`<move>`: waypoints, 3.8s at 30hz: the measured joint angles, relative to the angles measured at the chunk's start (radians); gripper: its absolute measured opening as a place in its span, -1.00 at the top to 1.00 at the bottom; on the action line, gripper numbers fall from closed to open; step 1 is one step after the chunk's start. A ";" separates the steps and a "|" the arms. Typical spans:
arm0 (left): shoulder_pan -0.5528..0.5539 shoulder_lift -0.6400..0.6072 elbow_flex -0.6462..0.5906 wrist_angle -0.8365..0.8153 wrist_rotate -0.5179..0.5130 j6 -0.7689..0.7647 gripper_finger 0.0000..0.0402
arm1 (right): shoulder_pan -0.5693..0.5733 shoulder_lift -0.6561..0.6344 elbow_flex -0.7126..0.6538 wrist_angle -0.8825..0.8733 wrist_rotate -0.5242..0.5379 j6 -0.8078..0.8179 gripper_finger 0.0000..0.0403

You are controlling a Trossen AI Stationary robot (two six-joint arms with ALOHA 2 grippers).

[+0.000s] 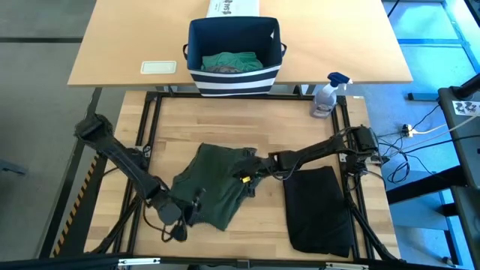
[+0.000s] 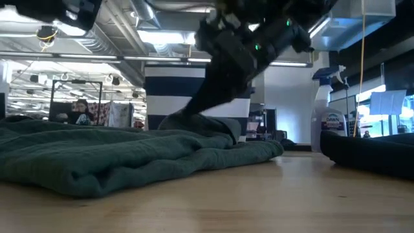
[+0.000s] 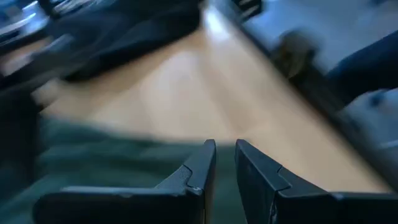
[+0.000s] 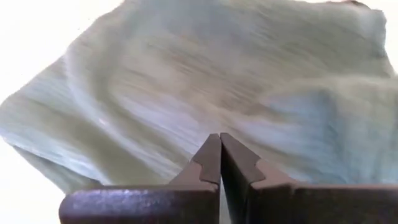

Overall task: Fold Laundry from Bin
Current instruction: Fold the green polo shirt, then stack the folded green polo shirt on top of the folded black shirt

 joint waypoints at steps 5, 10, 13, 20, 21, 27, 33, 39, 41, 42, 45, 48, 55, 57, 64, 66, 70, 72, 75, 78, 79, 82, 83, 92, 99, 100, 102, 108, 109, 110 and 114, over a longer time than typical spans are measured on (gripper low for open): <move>0.032 -0.020 -0.041 -0.204 -0.118 -0.097 0.72 | 0.091 0.005 0.038 0.045 0.033 0.000 0.97; 0.122 -0.020 -0.155 -0.158 -0.120 -0.139 0.72 | 0.189 0.028 0.035 0.115 0.086 0.002 0.97; 0.182 -0.020 -0.203 -0.105 -0.118 -0.140 0.72 | 0.233 0.057 0.039 0.119 0.124 0.018 0.97; 0.293 -0.020 -0.270 -0.095 -0.103 -0.121 0.72 | 0.255 0.146 0.035 0.074 0.145 0.119 0.97; 0.305 -0.020 -0.280 -0.097 -0.091 -0.119 0.72 | 0.254 0.156 0.035 0.072 0.138 0.134 0.97; 0.337 -0.021 -0.296 -0.169 -0.090 -0.120 0.72 | 0.255 0.154 0.036 -0.015 0.133 0.166 0.97; 0.338 -0.057 -0.290 -0.175 -0.092 -0.119 0.72 | 0.263 0.151 0.047 -0.012 0.123 0.169 0.97; 0.297 -0.145 -0.228 -0.156 -0.082 -0.053 0.72 | 0.262 0.135 0.126 -0.002 0.144 0.137 0.97; 0.277 -0.188 -0.204 -0.149 -0.090 -0.012 0.72 | 0.261 0.119 0.158 0.000 0.171 0.105 0.97; 0.268 -0.210 -0.191 -0.144 -0.096 0.005 0.72 | 0.261 0.109 0.172 -0.003 0.188 0.082 0.97; 0.239 -0.295 -0.165 -0.173 -0.106 0.063 0.72 | 0.261 0.064 0.193 -0.007 0.262 0.004 0.97; 0.202 -0.428 -0.151 -0.211 -0.170 0.094 0.72 | 0.261 -0.027 0.186 -0.007 0.309 -0.051 0.97; 0.145 -0.711 -0.158 -0.198 -0.192 0.097 0.72 | 0.261 -0.374 -0.052 0.186 0.362 -0.137 0.97; 0.134 -0.746 -0.161 -0.202 -0.193 0.094 0.72 | 0.261 -0.468 -0.173 0.326 0.401 -0.153 0.97; 0.124 -0.764 -0.161 -0.175 -0.202 0.099 0.72 | 0.261 -0.644 -0.444 0.670 0.334 -0.069 0.97; 0.124 -0.764 -0.161 -0.175 -0.204 0.099 0.72 | 0.264 -0.667 -0.463 0.660 0.242 -0.029 0.97; 0.124 -0.764 -0.162 -0.175 -0.211 0.099 0.72 | 0.269 -0.670 -0.471 0.516 0.181 -0.041 0.97; 0.124 -0.764 -0.162 -0.174 -0.212 0.098 0.72 | 0.267 -0.669 -0.471 0.485 0.194 -0.046 0.97; 0.124 -0.764 -0.162 -0.174 -0.212 0.094 0.72 | 0.252 -0.671 -0.464 0.476 0.212 -0.056 0.97; 0.124 -0.764 -0.162 -0.174 -0.213 0.077 0.72 | 0.254 -0.664 -0.465 0.461 0.214 -0.052 0.97; 0.124 -0.764 -0.162 -0.174 -0.213 0.068 0.72 | 0.254 -0.658 -0.465 0.458 0.211 -0.052 0.97; 0.124 -0.764 -0.162 -0.174 -0.213 0.053 0.72 | 0.255 -0.653 -0.465 0.418 0.211 -0.051 0.97; 0.124 -0.764 -0.162 -0.174 -0.213 0.050 0.72 | 0.255 -0.653 -0.465 0.405 0.210 -0.051 0.97; 0.124 -0.764 -0.162 -0.174 -0.225 0.037 0.72 | 0.254 -0.653 -0.465 0.293 0.200 -0.049 0.97; 0.124 -0.763 -0.162 -0.175 -0.225 0.028 0.72 | 0.254 -0.653 -0.465 0.243 0.200 -0.049 0.97; 0.124 -0.763 -0.162 -0.175 -0.225 0.028 0.72 | 0.254 -0.653 -0.465 0.242 0.200 -0.050 0.97; 0.124 -0.763 -0.162 -0.175 -0.225 0.028 0.72 | 0.254 -0.653 -0.465 0.227 0.200 -0.049 0.97; 0.124 -0.763 -0.163 -0.175 -0.225 0.028 0.72 | 0.254 -0.653 -0.465 0.227 0.200 -0.050 0.97; 0.124 -0.763 -0.163 -0.175 -0.225 0.029 0.72 | 0.254 -0.653 -0.465 0.227 0.200 -0.050 0.97; 0.124 -0.763 -0.163 -0.175 -0.225 0.032 0.72 | 0.254 -0.653 -0.465 0.227 0.200 -0.050 0.97; 0.124 -0.763 -0.163 -0.175 -0.225 0.038 0.72 | 0.254 -0.653 -0.465 0.227 0.200 -0.050 0.97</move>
